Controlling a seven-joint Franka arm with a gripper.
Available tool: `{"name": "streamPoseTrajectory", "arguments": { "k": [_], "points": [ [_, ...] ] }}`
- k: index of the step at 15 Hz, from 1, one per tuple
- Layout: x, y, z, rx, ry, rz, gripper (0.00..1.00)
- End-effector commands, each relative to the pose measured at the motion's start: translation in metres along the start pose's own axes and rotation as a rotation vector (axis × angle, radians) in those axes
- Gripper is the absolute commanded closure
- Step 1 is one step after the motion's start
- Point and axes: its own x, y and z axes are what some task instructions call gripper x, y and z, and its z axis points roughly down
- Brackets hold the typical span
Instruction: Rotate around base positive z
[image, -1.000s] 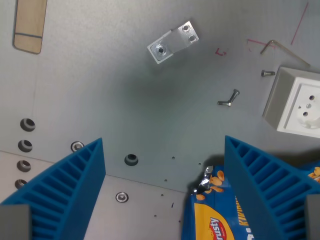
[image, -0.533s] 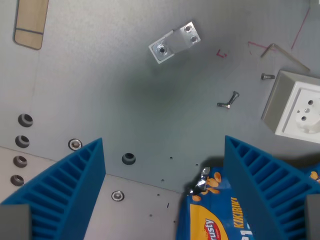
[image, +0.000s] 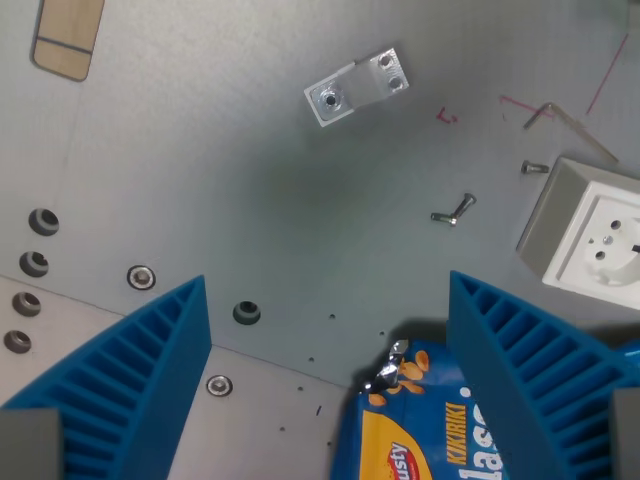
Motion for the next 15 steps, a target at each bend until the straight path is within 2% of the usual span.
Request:
{"name": "streamPoseTrajectory", "arguments": {
  "k": [1, 15],
  "points": [
    [0.0003, 0.0, -0.0024, -0.006, 0.007, -0.148, 0.0],
    [0.0003, 0.0, -0.0024, -0.01, 0.006, -0.335, 0.0]
  ]
}}
